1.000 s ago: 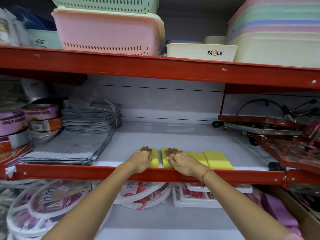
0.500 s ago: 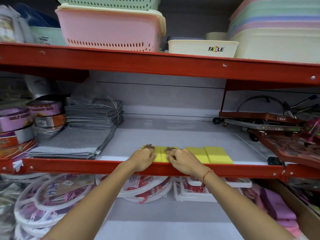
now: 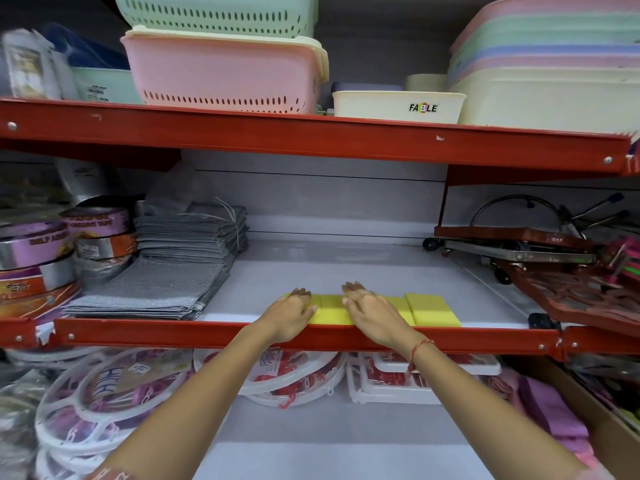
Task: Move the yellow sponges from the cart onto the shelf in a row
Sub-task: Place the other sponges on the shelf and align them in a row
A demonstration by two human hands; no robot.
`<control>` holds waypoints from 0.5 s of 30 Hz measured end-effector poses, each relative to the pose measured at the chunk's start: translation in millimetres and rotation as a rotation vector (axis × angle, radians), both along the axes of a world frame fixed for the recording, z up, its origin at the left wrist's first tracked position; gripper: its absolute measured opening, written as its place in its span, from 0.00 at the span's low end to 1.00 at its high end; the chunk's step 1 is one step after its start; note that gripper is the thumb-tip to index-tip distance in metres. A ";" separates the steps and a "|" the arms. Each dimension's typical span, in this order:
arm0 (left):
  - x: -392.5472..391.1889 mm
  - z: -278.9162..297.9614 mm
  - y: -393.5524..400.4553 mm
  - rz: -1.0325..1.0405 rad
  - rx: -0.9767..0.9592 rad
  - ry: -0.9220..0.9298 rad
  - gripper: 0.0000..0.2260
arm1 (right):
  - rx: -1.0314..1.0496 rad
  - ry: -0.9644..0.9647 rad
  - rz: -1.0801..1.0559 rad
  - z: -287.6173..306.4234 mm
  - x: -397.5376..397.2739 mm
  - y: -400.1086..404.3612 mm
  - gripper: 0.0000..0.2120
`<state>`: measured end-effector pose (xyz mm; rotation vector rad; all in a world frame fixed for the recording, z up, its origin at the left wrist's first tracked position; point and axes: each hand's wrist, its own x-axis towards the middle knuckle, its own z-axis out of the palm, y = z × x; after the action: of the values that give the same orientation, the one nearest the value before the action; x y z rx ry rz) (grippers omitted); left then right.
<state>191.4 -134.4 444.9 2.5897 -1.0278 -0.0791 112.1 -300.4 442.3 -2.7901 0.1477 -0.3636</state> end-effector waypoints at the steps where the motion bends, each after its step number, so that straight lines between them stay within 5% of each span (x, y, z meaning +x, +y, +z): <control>1: -1.0 0.6 -1.2 -0.003 -0.019 -0.003 0.24 | 0.005 -0.016 -0.026 3.2 -2.3 -5.9 0.22; 9: -9.7 -1.6 -28.1 -0.103 0.010 0.018 0.24 | -0.013 0.154 -0.264 0.0 -16.6 -41.7 0.19; 15: -9.5 -8.2 -32.1 -0.095 0.016 0.008 0.24 | -0.033 0.196 -0.159 0.1 -23.2 -43.8 0.19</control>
<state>182.0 -166.5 436.7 2.5520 -1.1517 -0.1226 88.9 -344.2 442.4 -2.8505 0.4146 -0.1300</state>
